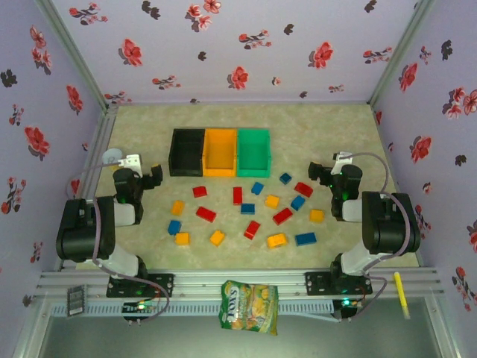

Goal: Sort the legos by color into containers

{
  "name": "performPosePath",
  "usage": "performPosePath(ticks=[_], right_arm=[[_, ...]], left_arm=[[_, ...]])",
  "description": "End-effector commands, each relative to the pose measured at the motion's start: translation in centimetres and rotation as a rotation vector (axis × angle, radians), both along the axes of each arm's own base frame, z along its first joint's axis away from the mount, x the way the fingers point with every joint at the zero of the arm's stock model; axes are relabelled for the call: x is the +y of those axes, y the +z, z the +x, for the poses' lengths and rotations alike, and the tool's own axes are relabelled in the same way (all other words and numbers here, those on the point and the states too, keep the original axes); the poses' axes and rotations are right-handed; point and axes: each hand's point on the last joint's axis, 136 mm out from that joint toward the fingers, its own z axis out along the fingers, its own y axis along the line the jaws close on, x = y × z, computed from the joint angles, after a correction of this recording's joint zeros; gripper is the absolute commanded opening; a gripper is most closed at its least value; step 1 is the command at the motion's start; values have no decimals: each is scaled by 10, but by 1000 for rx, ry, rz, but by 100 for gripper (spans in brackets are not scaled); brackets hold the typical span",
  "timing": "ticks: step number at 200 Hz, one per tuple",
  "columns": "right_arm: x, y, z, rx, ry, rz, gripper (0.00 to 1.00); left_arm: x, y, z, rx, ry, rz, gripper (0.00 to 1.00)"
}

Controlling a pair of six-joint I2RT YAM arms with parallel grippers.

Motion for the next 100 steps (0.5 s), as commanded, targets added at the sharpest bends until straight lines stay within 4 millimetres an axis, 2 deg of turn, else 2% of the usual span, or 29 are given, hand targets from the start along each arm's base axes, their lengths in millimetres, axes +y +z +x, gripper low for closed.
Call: performPosePath(ticks=[1, 19, 32, 49, 62, 71, 100], right_arm=[[0, 6, 1, -28, 10, -14, 99], [-6, 9, 1, -37, -25, -12, 99], [-20, 17, 0, -21, -111, -15, 99], [-22, 37, -1, 1, -123, -24, 99], [-28, 56, -3, 41, -169, -48, 99], [-33, 77, -5, 51, -203, -68, 99], [-25, 137, -11, 29, -217, -117, 99]], left_arm=[[-4, 8, 6, -18, -27, 24, 100], [-3, 9, 6, -15, -16, 23, 100], [7, 20, 6, -14, 46, 26, 100], [16, 39, 3, 15, 98, 31, 100], [21, 66, 1, -9, 139, 27, 100], [27, 87, -2, -46, 180, 2, 100], [31, 150, -8, -125, 259, -153, 100]])
